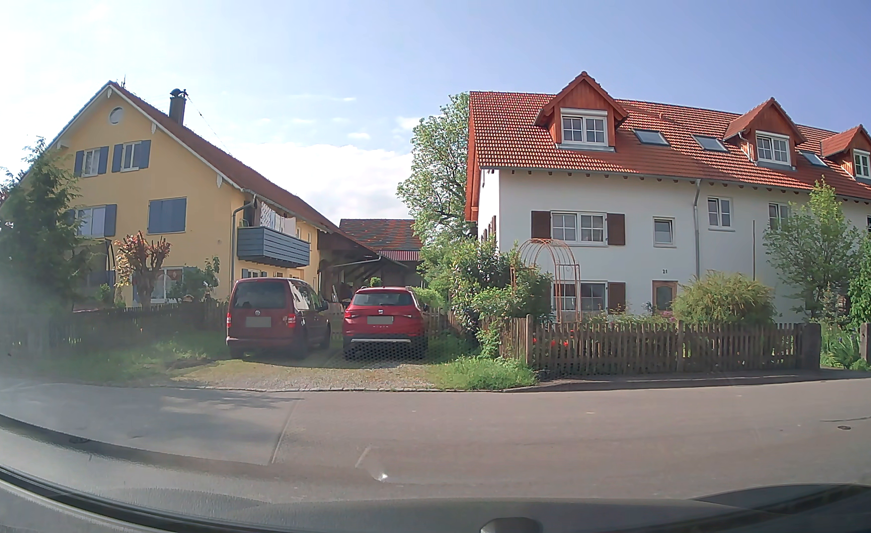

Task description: Follow the waypoints while adhering to traffic rules and regulations

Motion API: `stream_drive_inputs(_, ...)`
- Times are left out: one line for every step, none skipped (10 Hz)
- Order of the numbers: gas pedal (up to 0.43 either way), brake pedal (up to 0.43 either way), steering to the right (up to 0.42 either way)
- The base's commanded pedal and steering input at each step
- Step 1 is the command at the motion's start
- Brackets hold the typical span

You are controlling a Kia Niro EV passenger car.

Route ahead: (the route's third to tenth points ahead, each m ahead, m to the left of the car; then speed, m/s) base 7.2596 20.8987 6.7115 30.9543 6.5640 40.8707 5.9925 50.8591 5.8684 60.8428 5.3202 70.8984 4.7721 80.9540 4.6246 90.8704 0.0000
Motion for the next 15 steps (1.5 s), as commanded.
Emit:
stream_drive_inputs(0.000,0.268,0.732)
stream_drive_inputs(0.000,0.274,0.732)
stream_drive_inputs(0.000,0.280,0.733)
stream_drive_inputs(0.000,0.280,0.735)
stream_drive_inputs(0.000,0.280,0.736)
stream_drive_inputs(0.000,0.280,0.738)
stream_drive_inputs(0.000,0.280,0.739)
stream_drive_inputs(0.000,0.280,0.740)
stream_drive_inputs(0.000,0.280,0.740)
stream_drive_inputs(0.000,0.287,0.740)
stream_drive_inputs(0.000,0.287,0.740)
stream_drive_inputs(0.000,0.287,0.740)
stream_drive_inputs(0.000,0.280,0.740)
stream_drive_inputs(0.000,0.280,0.740)
stream_drive_inputs(0.000,0.280,0.740)
